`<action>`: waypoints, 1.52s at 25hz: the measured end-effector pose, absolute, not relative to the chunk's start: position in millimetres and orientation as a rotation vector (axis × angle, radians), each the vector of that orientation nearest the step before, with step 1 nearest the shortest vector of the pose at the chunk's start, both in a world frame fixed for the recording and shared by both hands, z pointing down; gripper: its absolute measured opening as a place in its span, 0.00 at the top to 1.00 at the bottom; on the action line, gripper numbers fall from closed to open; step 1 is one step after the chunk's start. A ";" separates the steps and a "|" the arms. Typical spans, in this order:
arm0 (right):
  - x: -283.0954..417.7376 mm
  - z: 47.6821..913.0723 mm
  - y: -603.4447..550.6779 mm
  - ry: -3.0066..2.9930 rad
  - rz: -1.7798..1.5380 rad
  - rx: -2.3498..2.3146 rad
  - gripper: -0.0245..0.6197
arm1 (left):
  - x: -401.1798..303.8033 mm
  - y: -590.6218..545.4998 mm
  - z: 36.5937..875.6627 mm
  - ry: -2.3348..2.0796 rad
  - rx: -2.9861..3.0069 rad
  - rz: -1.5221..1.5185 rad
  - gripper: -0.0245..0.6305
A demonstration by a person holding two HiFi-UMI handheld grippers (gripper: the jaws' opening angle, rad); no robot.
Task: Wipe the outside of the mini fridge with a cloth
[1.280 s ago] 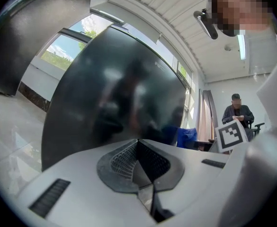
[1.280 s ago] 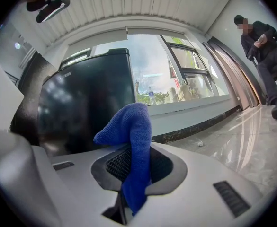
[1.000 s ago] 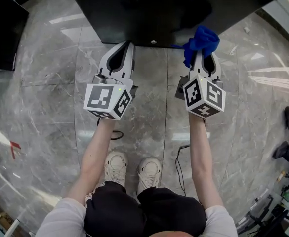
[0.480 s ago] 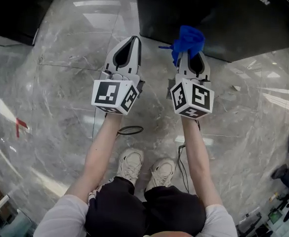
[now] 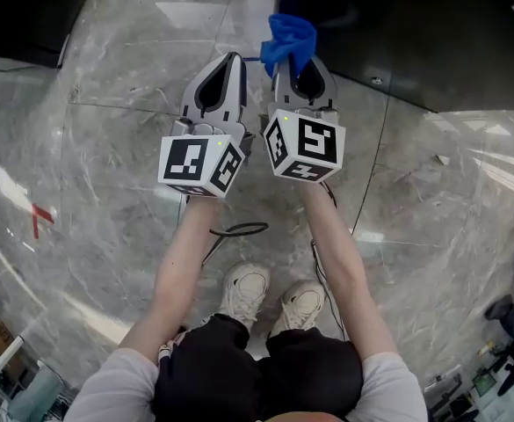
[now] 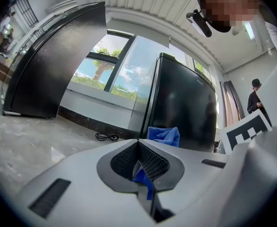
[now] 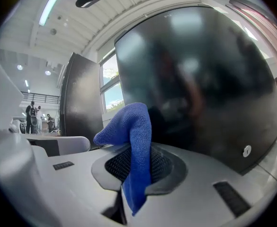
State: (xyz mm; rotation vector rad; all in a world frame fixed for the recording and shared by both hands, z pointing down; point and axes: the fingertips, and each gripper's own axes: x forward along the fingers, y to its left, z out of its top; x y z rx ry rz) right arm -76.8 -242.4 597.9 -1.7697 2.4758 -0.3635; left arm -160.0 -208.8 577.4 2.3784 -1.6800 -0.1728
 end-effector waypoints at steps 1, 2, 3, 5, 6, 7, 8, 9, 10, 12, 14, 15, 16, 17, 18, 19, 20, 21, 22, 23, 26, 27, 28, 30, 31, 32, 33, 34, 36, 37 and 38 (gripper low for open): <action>-78.5 599.7 -244.2 2.474 -0.363 -1.771 0.84 | -161.9 -209.8 578.8 -1.683 2.374 -0.172 0.96; -80.2 601.2 -246.2 2.472 -0.364 -1.771 0.84 | -164.0 -210.7 580.3 -1.687 2.369 -0.171 0.96; -82.0 602.3 -248.3 2.471 -0.365 -1.771 0.84 | -165.9 -211.2 582.2 -1.691 2.364 -0.168 0.96; -85.3 603.7 -252.9 2.469 -0.365 -1.767 0.84 | -167.2 -211.3 587.5 -1.693 2.362 -0.154 0.96; -86.9 604.2 -254.8 2.473 -0.363 -1.762 0.84 | -166.7 -210.8 591.0 -1.691 2.360 -0.147 0.96; -88.9 604.8 -256.1 2.480 -0.359 -1.756 0.84 | -165.9 -210.1 594.9 -1.687 2.354 -0.143 0.96; -91.1 605.6 -257.0 2.490 -0.352 -1.750 0.84 | -165.2 -209.3 598.7 -1.682 2.347 -0.139 0.96; -93.3 606.3 -257.5 2.502 -0.344 -1.746 0.84 | -164.7 -208.7 601.9 -1.678 2.340 -0.135 0.96; -94.8 606.9 -257.9 2.512 -0.335 -1.743 0.84 | -164.1 -208.4 604.1 -1.676 2.336 -0.129 0.96; -94.6 607.3 -258.3 2.519 -0.329 -1.742 0.84 | -162.5 -208.6 604.9 -1.674 2.340 -0.120 0.96; -92.9 607.6 -258.4 2.517 -0.342 -1.739 0.84 | -162.6 -209.3 602.5 -1.679 2.348 -0.117 0.96; -92.3 607.8 -258.6 2.516 -0.349 -1.738 0.84 | -164.0 -209.9 601.3 -1.686 2.347 -0.120 0.96; -91.8 607.8 -259.0 2.516 -0.353 -1.737 0.84 | -165.9 -210.4 600.5 -1.693 2.341 -0.125 0.96; -91.0 607.8 -259.3 2.517 -0.354 -1.737 0.84 | -167.3 -210.6 600.0 -1.698 2.335 -0.129 0.96; -89.5 607.6 -259.3 2.518 -0.353 -1.738 0.84 | -167.6 -210.2 599.6 -1.700 2.332 -0.130 0.96; -87.7 607.4 -258.8 2.521 -0.349 -1.743 0.84 | -166.7 -209.0 599.3 -1.700 2.334 -0.127 0.96; -85.6 607.4 -258.0 2.526 -0.343 -1.749 0.84 | -165.1 -207.2 599.0 -1.698 2.338 -0.121 0.96; -83.6 607.6 -257.1 2.529 -0.337 -1.757 0.84 | -163.4 -205.5 598.8 -1.695 2.341 -0.117 0.96; -81.4 607.7 -256.5 2.528 -0.334 -1.765 0.84 | -161.7 -204.4 598.9 -1.691 2.344 -0.114 0.96; -79.1 607.6 -256.2 2.524 -0.334 -1.772 0.84 | -159.9 -204.3 599.2 -1.686 2.347 -0.111 0.96; -68.0 605.2 -254.7 2.507 -0.331 -1.795 0.84 | -151.5 -206.1 602.1 -1.671 2.360 -0.087 0.96; -62.8 604.5 -253.3 2.504 -0.325 -1.805 0.84 | -147.8 -206.1 603.4 -1.664 2.362 -0.080 0.96; -56.9 604.2 -251.5 2.502 -0.317 -1.817 0.84 | -143.5 -205.6 604.3 -1.654 2.366 -0.077 0.96; -43.1 604.2 -248.0 2.492 -0.305 -1.847 0.84 | -133.0 -204.3 605.1 -1.628 2.380 -0.071 0.96; -35.6 604.4 -246.3 2.484 -0.304 -1.862 0.84 | -127.4 -203.7 606.1 -1.615 2.388 -0.065 0.96; -28.4 604.6 -244.6 2.476 -0.304 -1.877 0.84 | -122.3 -203.0 607.6 -1.603 2.391 -0.059 0.96; -21.4 604.9 -242.9 2.468 -0.304 -1.891 0.84 | -117.3 -202.2 609.2 -1.592 2.392 -0.055 0.96; -14.4 605.3 -241.2 2.462 -0.304 -1.906 0.84 | -112.2 -201.1 610.4 -1.581 2.393 -0.053 0.96; 1.1 606.5 -238.2 2.442 -0.307 -1.939 0.84 | -100.6 -198.7 610.9 -1.556 2.406 -0.048 0.96; 9.7 607.6 -236.8 2.427 -0.312 -1.958 0.84 | -94.5 -197.7 610.6 -1.542 2.417 -0.045 0.96; 18.8 608.9 -235.4 2.410 -0.318 -1.978 0.84 | -88.8 -197.0 610.0 -1.529 2.427 -0.043 0.96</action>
